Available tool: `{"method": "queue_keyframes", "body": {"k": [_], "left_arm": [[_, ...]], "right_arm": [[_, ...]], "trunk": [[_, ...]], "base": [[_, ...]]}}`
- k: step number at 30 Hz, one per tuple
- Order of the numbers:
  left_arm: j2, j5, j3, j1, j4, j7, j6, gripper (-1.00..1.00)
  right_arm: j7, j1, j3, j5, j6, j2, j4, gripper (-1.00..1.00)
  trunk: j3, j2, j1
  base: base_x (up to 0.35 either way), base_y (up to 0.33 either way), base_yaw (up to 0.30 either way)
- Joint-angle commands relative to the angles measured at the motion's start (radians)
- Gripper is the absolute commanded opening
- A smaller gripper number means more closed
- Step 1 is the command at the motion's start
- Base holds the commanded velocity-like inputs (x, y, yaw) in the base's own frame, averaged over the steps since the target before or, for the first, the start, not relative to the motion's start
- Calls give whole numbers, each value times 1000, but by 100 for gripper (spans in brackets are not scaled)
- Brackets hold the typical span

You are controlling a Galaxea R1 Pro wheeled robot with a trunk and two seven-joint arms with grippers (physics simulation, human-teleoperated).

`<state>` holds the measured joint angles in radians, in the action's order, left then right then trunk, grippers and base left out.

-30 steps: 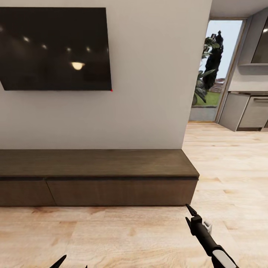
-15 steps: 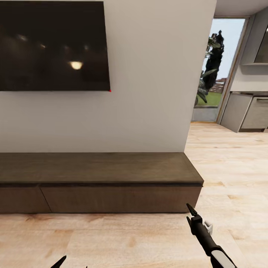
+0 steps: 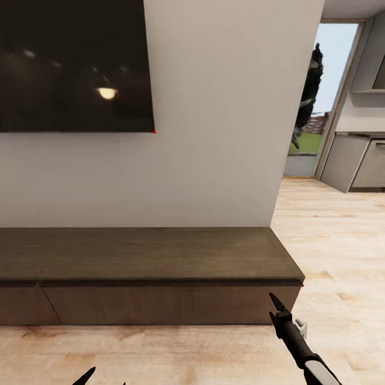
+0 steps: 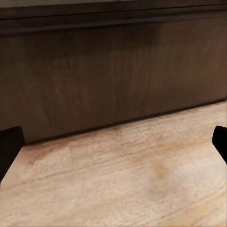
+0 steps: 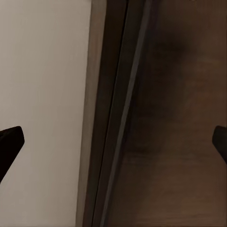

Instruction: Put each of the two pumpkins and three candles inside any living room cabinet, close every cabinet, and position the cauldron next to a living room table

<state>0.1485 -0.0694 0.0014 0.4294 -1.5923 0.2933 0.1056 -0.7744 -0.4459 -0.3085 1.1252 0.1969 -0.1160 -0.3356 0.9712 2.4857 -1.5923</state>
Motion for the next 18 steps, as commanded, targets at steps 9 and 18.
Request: {"method": "queue_keyframes", "body": {"k": [9, 18], "left_arm": [[0, -7, 0, 0, 0, 4, 2, 100], [0, -7, 0, 0, 0, 4, 5, 100]], "right_arm": [[-5, -1, -3, 10, 10, -1, 4, 100], [-5, -1, -4, 10, 9, -1, 4, 100]], "trunk": [[1, 0, 0], [1, 0, 0]], "base": [[188, 0, 0], [54, 0, 0]]}}
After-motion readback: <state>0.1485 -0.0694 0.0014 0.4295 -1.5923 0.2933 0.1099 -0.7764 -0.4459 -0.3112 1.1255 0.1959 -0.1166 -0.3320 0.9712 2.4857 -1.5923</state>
